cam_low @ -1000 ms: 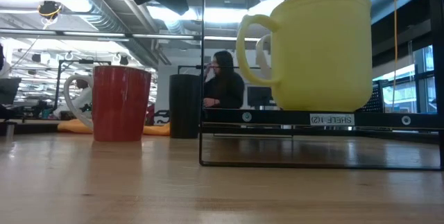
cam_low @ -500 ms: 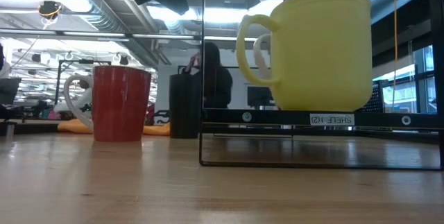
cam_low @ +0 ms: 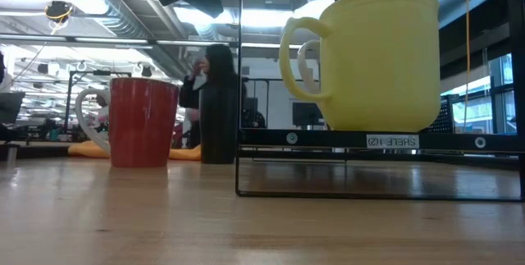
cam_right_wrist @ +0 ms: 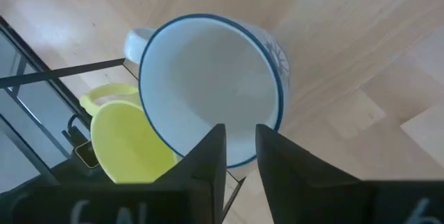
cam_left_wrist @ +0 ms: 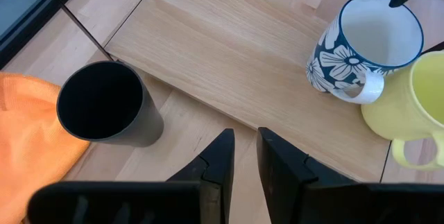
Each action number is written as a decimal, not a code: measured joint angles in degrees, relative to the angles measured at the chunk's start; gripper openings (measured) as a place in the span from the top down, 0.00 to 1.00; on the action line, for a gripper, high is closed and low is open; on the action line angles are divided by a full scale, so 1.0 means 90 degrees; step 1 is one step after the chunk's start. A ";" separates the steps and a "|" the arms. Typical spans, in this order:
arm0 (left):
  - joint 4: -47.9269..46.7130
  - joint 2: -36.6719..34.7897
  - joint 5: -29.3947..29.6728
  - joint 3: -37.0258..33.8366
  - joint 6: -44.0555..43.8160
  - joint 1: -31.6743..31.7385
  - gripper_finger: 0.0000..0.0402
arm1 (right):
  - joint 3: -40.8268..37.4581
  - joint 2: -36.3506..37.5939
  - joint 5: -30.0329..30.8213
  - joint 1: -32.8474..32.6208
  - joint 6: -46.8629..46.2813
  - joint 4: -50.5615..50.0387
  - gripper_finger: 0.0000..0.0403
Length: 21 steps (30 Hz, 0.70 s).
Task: Stack small to large cups/mugs on shelf
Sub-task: Put the blue patterned mug on the shelf
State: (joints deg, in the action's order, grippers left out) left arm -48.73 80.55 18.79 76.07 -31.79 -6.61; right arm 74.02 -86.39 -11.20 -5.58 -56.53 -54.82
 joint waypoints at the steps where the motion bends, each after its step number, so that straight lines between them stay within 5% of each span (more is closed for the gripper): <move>1: 0.0000 0.0000 0.0000 0.0000 0.0000 0.0001 0.85 | 0.0000 0.0000 0.0000 0.0000 0.0000 0.0001 0.80; 12: 0.0009 0.0000 0.0000 0.0000 0.0007 0.0001 0.85 | 0.0228 0.0000 0.0076 0.0000 0.0395 0.0057 0.80; 21: 0.0097 0.0000 -0.0196 0.0000 0.0029 -0.0001 0.85 | 0.1769 0.0005 0.1631 -0.0005 0.0914 -0.1072 0.80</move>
State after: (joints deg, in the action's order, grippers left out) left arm -47.86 80.55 17.02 76.07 -31.53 -6.61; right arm 89.94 -86.35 3.48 -5.63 -48.31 -64.47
